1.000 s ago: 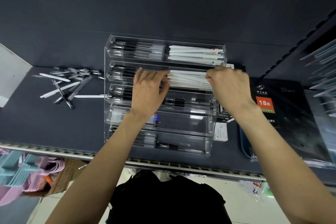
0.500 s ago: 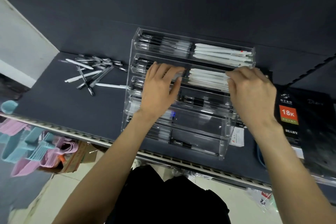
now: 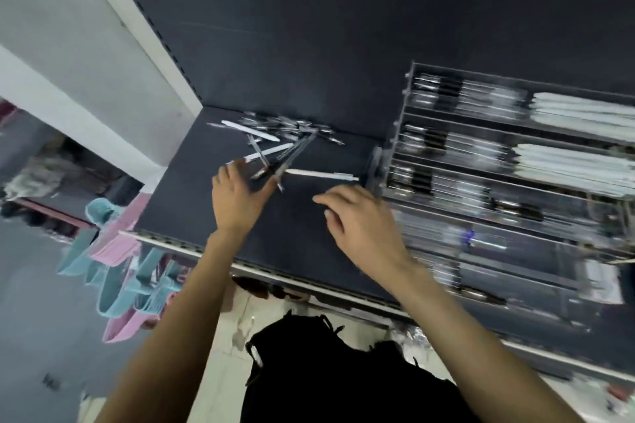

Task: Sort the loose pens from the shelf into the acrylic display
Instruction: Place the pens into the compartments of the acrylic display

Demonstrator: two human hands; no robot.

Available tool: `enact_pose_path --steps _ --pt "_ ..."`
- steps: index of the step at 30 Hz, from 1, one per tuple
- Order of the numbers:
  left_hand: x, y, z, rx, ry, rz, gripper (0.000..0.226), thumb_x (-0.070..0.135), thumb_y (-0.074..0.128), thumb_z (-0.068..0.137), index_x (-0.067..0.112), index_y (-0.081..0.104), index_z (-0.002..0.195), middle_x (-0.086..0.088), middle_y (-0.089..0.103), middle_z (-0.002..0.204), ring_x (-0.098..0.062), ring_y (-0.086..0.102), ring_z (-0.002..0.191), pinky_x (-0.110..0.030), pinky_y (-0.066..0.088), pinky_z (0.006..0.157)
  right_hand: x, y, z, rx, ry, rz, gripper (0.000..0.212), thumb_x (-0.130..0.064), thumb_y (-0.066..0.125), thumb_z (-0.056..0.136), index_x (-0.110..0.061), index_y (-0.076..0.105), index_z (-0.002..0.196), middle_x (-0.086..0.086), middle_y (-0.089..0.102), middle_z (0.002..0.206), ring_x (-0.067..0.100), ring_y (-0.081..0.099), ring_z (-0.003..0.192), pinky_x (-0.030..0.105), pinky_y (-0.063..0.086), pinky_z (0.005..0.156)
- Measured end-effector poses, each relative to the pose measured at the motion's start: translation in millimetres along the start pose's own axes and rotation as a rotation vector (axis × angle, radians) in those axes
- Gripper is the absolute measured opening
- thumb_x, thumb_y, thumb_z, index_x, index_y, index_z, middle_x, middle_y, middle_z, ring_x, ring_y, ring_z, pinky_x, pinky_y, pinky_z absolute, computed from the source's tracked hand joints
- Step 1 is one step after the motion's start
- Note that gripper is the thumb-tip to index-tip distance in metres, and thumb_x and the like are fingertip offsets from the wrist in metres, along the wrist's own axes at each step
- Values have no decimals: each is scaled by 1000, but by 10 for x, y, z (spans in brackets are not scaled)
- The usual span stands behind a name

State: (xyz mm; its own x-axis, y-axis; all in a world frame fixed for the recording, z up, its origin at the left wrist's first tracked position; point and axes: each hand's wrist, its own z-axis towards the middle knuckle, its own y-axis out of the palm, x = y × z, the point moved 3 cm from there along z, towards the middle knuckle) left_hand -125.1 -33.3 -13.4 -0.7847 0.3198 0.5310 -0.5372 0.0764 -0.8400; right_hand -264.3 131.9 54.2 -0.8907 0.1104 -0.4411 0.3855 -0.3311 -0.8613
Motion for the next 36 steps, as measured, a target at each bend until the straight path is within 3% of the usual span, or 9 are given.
enact_pose_path --steps 2,6,9,11,16,20,25,31,36 --pt "-130 119 275 -96 9 93 88 71 58 72 -3 54 119 -23 57 116 -44 51 109 -51 40 94 35 358 333 -116 109 -105 34 -4 62 82 -15 66 114 2 64 110 25 57 101 37 52 83" --pt "-97 277 609 -262 59 236 97 74 61 69 4 40 134 -15 45 135 -35 38 127 -42 27 110 252 780 715 -408 436 -386 52 -13 51 91 -18 37 141 13 33 144 39 30 130 47 31 105" --pt "-116 337 655 -294 80 316 95 75 57 71 5 39 133 -13 44 131 -32 40 123 -41 33 105 388 879 704 -457 692 -452 52 -18 49 94 -18 30 142 19 16 152 47 19 136 53 29 106" --pt "-159 336 630 -311 119 296 85 70 58 76 8 40 131 -11 46 129 -29 41 121 -39 36 101 443 918 649 -430 785 -454 45 -18 47 95 -16 35 138 20 19 150 46 28 130 51 36 100" --pt "-289 245 515 -374 263 154 51 47 63 86 13 49 120 -7 55 117 -25 52 111 -36 44 88 361 984 564 -250 707 -459 32 -9 52 91 -11 54 122 17 38 136 39 44 112 45 45 88" --pt "-338 204 506 -492 234 92 49 46 70 81 11 53 112 -7 59 109 -25 60 98 -35 47 81 317 980 501 -191 752 -419 24 -14 54 92 -12 60 115 18 38 134 39 43 111 45 43 88" --pt "-275 199 515 -582 256 200 53 52 67 81 5 55 104 -12 63 102 -28 62 92 -36 49 76 361 924 466 -261 885 -337 33 -29 59 91 -10 55 118 24 39 132 41 43 114 45 42 94" --pt "-290 143 534 -620 201 74 41 44 73 79 10 59 98 -5 68 95 -22 64 87 -31 48 76 454 810 455 -240 862 -340 36 -2 55 91 -6 48 126 20 58 111 36 59 101 38 49 82" --pt "-300 98 537 -681 122 18 37 36 78 75 12 63 98 1 65 90 -16 62 85 -22 42 72 421 752 506 -247 911 -337 43 -2 57 90 -3 36 127 20 63 108 38 62 101 39 50 80"
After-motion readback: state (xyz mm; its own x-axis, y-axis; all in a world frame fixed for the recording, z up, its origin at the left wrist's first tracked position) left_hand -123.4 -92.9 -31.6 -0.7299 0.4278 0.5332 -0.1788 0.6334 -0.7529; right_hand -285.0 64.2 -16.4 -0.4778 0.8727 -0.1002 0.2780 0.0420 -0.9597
